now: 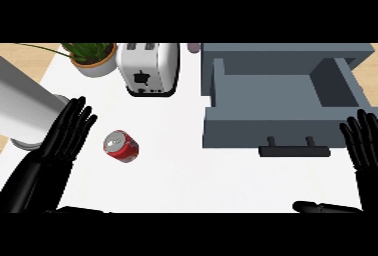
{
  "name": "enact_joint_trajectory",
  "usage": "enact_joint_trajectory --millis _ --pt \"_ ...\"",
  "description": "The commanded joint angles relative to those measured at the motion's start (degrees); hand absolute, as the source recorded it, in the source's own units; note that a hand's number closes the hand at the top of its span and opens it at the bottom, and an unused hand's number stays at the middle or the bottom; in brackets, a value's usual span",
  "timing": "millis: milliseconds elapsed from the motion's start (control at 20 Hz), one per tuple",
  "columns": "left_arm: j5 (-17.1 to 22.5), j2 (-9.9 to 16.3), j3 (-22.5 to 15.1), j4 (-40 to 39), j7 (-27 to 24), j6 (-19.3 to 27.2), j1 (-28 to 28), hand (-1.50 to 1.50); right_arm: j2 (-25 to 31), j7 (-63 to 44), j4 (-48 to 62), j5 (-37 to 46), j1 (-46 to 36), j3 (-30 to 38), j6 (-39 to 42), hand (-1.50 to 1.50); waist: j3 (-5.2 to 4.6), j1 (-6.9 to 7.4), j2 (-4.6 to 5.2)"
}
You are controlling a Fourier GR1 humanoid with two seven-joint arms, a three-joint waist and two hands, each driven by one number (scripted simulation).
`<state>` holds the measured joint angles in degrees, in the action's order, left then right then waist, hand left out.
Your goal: Pick up the can, place it into the drawer and close the drawer
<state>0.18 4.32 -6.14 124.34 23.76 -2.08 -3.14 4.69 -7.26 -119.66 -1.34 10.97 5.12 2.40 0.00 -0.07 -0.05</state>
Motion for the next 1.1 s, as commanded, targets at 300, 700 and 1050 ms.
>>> enact_joint_trajectory --millis 300,700,1050 --pt "-1.2 -2.0 1.1 -6.3 -2.6 0.6 2.2 -1.50 0.3 1.6 1.7 -2.5 -0.1 3.9 2.9 -1.50 0.00 0.00 0.02" --pt "1.7 0.1 7.0 -17.5 -9.7 -2.8 4.9 -1.50 -2.6 8.7 2.9 0.8 6.0 2.2 4.5 -1.50 0.00 -0.13 0.04" --pt "-3.4 -2.5 5.4 -28.2 -18.4 -0.4 5.6 -1.50 0.6 8.8 5.6 -3.6 3.6 7.5 8.3 -1.50 0.00 -0.17 0.06"
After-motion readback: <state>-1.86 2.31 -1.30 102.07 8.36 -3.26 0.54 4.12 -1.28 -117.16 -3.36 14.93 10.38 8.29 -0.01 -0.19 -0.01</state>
